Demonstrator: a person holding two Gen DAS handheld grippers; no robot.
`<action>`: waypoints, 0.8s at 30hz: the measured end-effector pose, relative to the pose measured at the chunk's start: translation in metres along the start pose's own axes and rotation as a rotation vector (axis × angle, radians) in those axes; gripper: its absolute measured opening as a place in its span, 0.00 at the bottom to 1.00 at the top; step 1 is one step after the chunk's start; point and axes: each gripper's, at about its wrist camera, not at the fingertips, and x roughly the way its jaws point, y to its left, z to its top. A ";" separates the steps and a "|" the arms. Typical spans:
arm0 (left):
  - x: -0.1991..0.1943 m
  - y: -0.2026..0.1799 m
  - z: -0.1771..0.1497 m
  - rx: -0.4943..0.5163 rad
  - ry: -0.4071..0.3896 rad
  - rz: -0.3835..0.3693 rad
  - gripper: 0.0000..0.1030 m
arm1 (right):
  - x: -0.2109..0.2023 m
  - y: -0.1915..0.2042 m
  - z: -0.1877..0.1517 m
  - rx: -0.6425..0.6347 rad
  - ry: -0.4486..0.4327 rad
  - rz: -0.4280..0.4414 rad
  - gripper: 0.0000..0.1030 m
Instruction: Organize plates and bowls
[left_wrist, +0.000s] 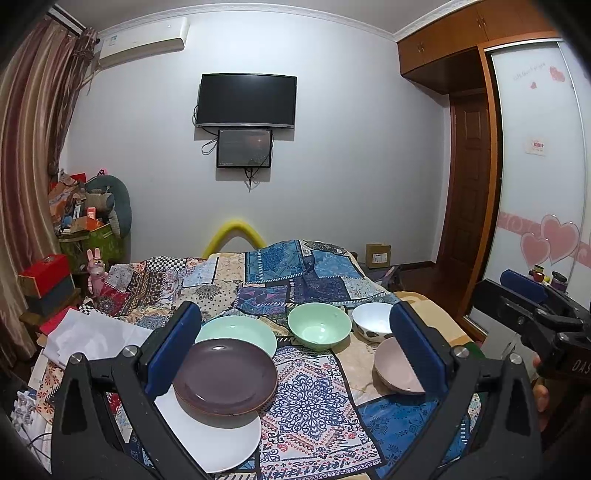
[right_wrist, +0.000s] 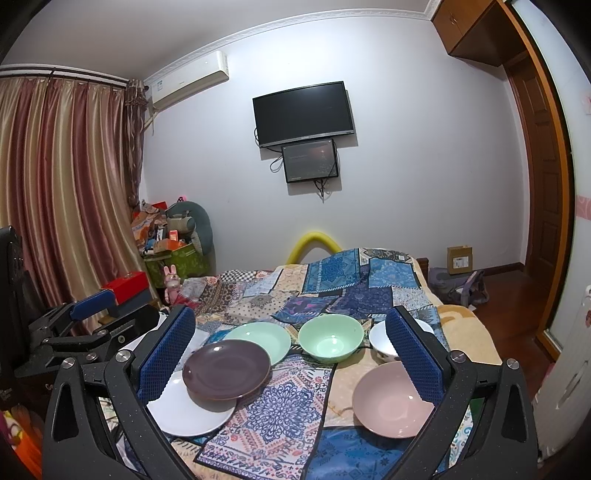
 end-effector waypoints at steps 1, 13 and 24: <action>0.000 0.000 0.000 0.000 0.000 0.000 1.00 | 0.000 0.000 0.000 0.000 0.000 0.000 1.00; 0.000 0.004 0.000 -0.006 0.003 0.002 1.00 | 0.000 0.000 0.000 0.000 0.001 0.001 1.00; 0.000 0.003 -0.003 -0.007 0.005 0.002 1.00 | 0.000 0.000 0.000 0.001 0.002 0.001 1.00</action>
